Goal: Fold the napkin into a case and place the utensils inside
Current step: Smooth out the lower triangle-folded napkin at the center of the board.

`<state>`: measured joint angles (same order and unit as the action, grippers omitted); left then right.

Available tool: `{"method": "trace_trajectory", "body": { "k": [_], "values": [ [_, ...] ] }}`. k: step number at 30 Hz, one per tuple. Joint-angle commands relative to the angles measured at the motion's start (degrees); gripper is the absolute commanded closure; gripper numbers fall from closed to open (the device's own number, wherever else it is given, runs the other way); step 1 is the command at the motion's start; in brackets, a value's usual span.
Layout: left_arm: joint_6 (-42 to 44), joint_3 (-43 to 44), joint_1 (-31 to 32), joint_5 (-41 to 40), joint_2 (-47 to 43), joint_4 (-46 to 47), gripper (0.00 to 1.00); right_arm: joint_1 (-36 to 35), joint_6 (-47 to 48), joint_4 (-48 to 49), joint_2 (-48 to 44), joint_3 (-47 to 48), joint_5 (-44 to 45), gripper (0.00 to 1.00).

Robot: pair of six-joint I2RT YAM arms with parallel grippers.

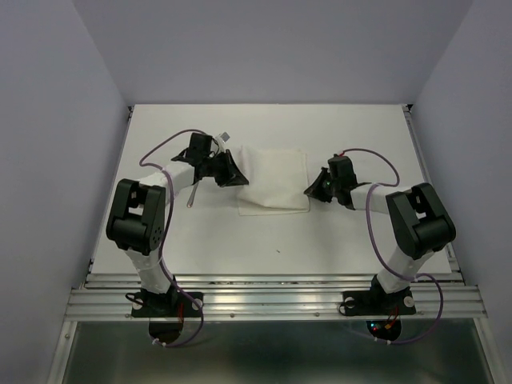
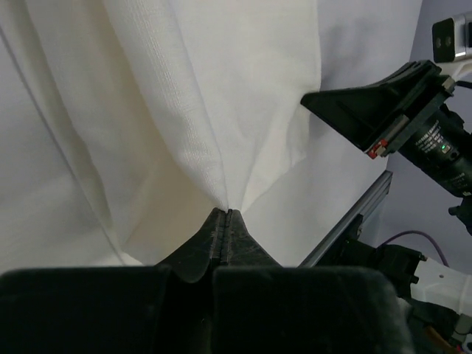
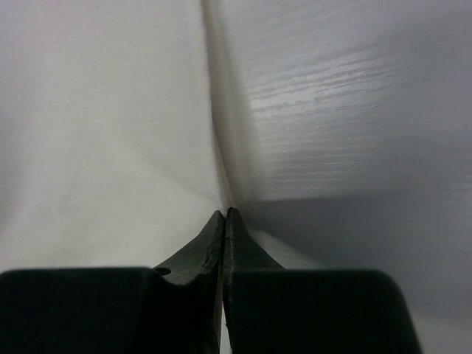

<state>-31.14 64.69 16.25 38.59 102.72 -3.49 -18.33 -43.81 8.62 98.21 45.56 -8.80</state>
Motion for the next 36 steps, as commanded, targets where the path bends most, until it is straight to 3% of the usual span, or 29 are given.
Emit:
{"method": "trace_trajectory", "body": {
  "k": [1,3,5,6,7,8,10,13,14,20,25,31,33,34,36],
  "values": [
    [0.29,-4.47,-0.17,5.36,-5.59,0.23,1.00,0.49,-2.59,4.20,-2.24,1.03,6.33,0.99],
    [0.11,-8.67,-0.17,5.62,-6.30,1.55,1.00,0.49,-3.30,5.35,-1.10,0.14,6.86,0.99],
    [-0.76,-11.58,-0.17,6.76,-6.48,2.95,1.00,0.49,-3.30,5.79,-0.31,-0.56,6.87,0.90],
    [-1.29,-14.30,0.18,7.29,-6.39,5.48,1.00,0.49,-2.69,6.23,-0.13,-0.91,6.86,0.72],
    [-1.38,-15.28,0.53,7.90,-6.39,6.12,1.00,0.49,-1.99,6.23,-0.22,-0.91,6.60,0.66],
    [-1.38,-15.99,1.23,7.91,-6.13,6.56,1.00,0.49,-0.85,5.62,-0.39,-0.83,6.51,0.53],
    [-1.38,-17.66,1.94,7.82,-6.30,7.00,0.99,0.49,0.56,3.96,-1.79,0.40,6.60,0.42],
    [-1.03,-18.19,3.61,7.29,-7.88,7.09,0.64,0.49,3.46,-0.70,-5.13,1.81,8.26,0.33],
    [-0.86,-18.19,3.87,6.86,-8.93,6.48,0.47,0.49,4.69,-2.71,-6.10,2.33,8.53,0.31],
    [1.95,-17.31,5.98,3.78,-11.31,0.86,0.46,-1.35,4.27,-8.00,-14.96,0.33,7.58,0.31],
    [2.04,-17.58,6.69,2.46,-13.41,0.23,0.51,-11.78,-2.40,-8.53,-20.07,-6.35,5.90,0.31],
    [3.80,-15.21,6.51,1.23,-15.97,-2.66,0.66,-22.97,-11.38,-2.83,-16.48,-8.91,5.55,0.39],
    [4.68,-14.94,6.16,0.96,-16.49,-4.15,0.84,-23.68,-12.34,-0.29,-14.46,-9.00,4.49,0.47],
    [5.20,-15.20,5.73,0.61,-16.67,-4.60,0.87,-23.68,-12.44,0.16,-12.71,-8.91,4.40,0.54],
    [5.47,-15.64,5.29,0.52,-17.55,-4.78,0.87,-23.68,-12.62,0.08,-11.38,-8.73,6.42,0.58]
  ]
}}
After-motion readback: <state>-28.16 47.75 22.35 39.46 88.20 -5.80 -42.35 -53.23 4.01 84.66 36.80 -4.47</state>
